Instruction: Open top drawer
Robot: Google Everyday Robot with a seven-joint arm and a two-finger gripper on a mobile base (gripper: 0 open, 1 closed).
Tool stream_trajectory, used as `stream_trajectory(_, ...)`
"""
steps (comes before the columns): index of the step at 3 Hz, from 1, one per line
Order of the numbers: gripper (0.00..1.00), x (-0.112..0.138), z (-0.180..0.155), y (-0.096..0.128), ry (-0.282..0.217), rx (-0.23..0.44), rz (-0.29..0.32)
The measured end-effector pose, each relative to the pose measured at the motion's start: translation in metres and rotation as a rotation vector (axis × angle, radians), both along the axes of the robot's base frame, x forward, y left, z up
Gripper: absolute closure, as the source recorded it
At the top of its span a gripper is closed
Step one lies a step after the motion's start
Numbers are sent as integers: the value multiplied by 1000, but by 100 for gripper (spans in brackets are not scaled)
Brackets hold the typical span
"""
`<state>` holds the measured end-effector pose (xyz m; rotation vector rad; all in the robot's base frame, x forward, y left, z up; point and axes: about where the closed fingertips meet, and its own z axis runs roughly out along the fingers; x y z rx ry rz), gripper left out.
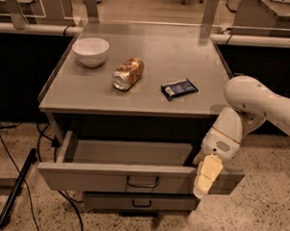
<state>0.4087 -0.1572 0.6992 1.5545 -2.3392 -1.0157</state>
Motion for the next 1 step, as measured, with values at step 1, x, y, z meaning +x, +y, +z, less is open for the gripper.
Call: stream_trajectory(1, 0, 0, 0, 0, 0, 0, 0)
